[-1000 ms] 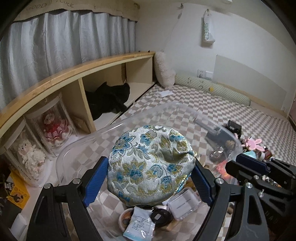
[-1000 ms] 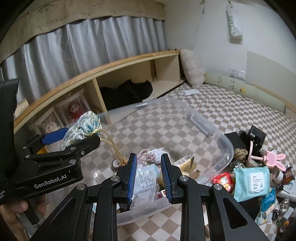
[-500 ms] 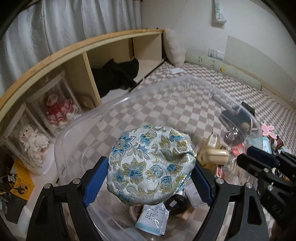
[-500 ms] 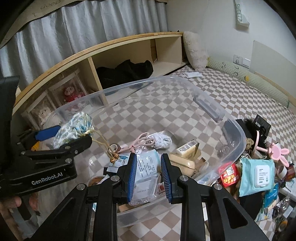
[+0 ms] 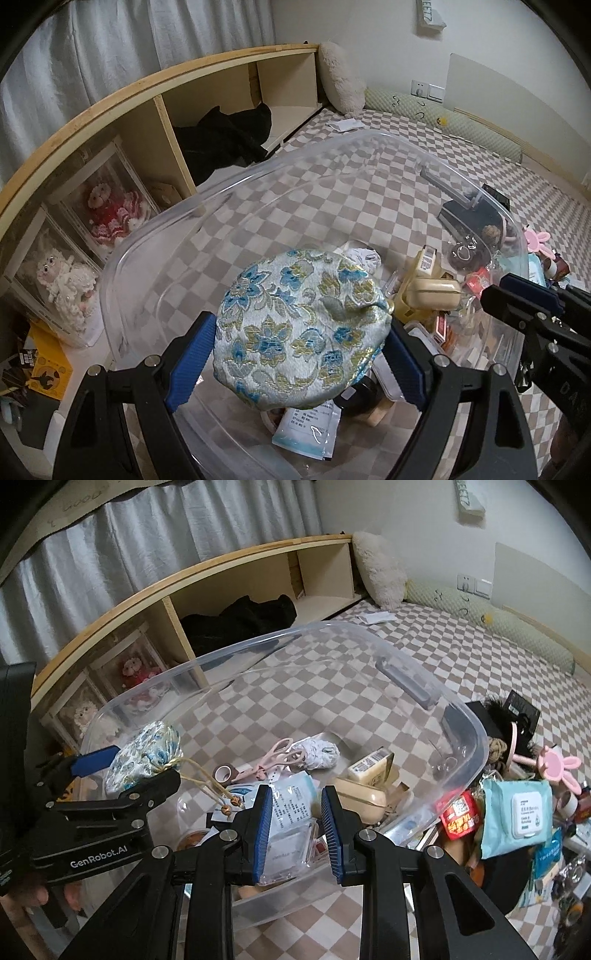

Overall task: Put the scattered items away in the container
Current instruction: 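Lower the floral pouch into the clear box and open the left gripper, then withdraw both tools from the clear box back toward the pile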

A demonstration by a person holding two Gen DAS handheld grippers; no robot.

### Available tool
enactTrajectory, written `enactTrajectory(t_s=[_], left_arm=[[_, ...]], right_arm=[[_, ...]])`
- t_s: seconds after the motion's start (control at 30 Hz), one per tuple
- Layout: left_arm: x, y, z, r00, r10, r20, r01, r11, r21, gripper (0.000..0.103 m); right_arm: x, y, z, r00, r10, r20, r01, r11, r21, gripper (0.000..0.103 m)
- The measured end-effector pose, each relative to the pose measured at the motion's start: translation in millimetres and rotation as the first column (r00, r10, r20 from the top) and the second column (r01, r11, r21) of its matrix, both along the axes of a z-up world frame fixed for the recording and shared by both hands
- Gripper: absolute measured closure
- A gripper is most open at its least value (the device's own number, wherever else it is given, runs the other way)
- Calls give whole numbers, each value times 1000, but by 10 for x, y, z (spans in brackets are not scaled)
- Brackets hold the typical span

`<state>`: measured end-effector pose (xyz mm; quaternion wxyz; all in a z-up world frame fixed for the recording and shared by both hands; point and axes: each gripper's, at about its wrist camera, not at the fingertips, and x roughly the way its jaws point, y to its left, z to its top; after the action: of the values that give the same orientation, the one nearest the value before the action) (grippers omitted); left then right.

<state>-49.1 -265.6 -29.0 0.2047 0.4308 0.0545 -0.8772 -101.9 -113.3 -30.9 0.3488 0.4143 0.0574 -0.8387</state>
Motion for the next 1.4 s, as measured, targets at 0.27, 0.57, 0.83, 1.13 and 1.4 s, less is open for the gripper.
enactTrajectory(t_s=[0.27,0.57,0.83,1.13,1.4], left_arm=[[19,15,60,1000,-4,-28,4,1000,16,13],[40,9,97,999,-1,-44,2,1000,11,7],[63,-29,119,998,12,-57,-11,1000,13,7],[92,-46,145,997,22,-69,-21,1000,18,7],[104,-63,144,997,25,-70,-24,999,24,7]], right_arm=[[-39,38,-2,999,-1,34,2,1000,-20,75],[-49,75,12,999,-22,36,23,999,-30,51],[13,104,88,999,-38,-21,37,999,-39,20],[-69,170,100,993,5,114,9,992,-122,55],[-92,202,179,972,35,232,9,982,-186,64]])
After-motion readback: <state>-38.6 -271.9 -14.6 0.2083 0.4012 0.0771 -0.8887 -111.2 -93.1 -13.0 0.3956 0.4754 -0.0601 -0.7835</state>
